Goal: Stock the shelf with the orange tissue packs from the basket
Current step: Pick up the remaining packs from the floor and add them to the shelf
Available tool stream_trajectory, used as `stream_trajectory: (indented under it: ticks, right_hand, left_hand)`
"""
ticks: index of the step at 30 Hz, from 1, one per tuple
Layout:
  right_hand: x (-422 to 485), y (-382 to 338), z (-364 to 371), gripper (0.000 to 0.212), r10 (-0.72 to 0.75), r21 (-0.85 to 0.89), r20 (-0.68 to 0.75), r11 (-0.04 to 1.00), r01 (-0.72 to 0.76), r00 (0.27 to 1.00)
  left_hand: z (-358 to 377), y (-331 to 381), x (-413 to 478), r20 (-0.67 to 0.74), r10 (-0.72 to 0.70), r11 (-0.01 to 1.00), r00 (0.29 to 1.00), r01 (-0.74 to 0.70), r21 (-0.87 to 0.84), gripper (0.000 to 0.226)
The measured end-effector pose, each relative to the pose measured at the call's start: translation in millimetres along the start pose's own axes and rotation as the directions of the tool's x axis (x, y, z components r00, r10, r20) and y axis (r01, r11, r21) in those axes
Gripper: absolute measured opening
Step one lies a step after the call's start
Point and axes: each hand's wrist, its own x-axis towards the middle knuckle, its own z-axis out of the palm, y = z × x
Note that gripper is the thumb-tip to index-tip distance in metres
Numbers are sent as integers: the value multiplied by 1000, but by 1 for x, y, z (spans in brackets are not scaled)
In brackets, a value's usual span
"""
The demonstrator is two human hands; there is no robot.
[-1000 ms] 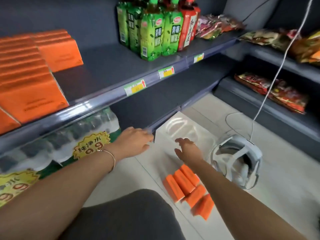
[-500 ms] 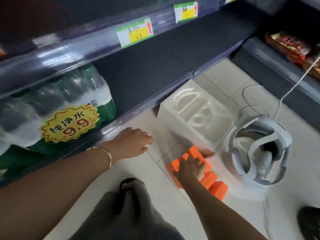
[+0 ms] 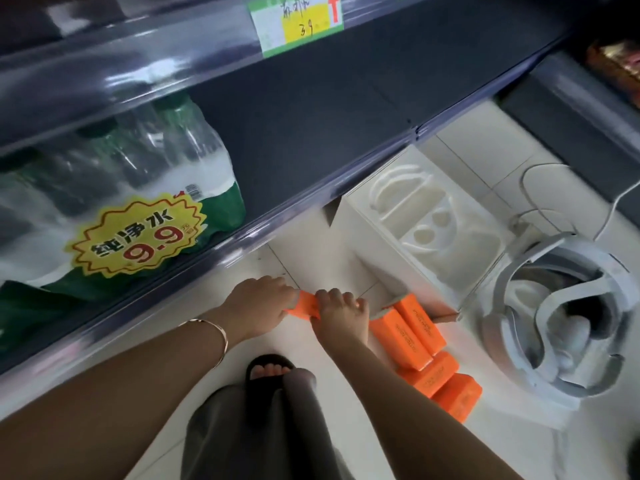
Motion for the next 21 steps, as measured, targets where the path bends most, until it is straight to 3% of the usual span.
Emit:
stream_trajectory:
  ticks: [4, 9, 12, 14, 21]
  right_hand:
    - [5, -4, 11, 41, -52, 67, 123, 997, 44, 991]
    - [0, 11, 15, 33, -41, 218, 169, 976, 3, 985]
    - [-6, 17, 12, 39, -120, 351, 120, 934, 71, 985]
    - [-12, 19, 9, 40, -177, 422, 77, 898, 129, 981]
    - [-35, 42, 0, 43, -33, 605, 19, 796, 14, 999]
  left_hand:
    - [21, -18, 1, 55, -80, 997, 995, 80, -1, 40]
    - [34, -12, 12, -20, -56, 998, 998, 56, -23, 53]
    - [31, 0, 22, -144, 0, 998, 990, 10, 69, 56]
    - [28, 9, 26, -137, 30, 995, 990, -17, 99, 49]
    - [26, 34, 29, -99, 43, 992, 994, -30, 124, 36]
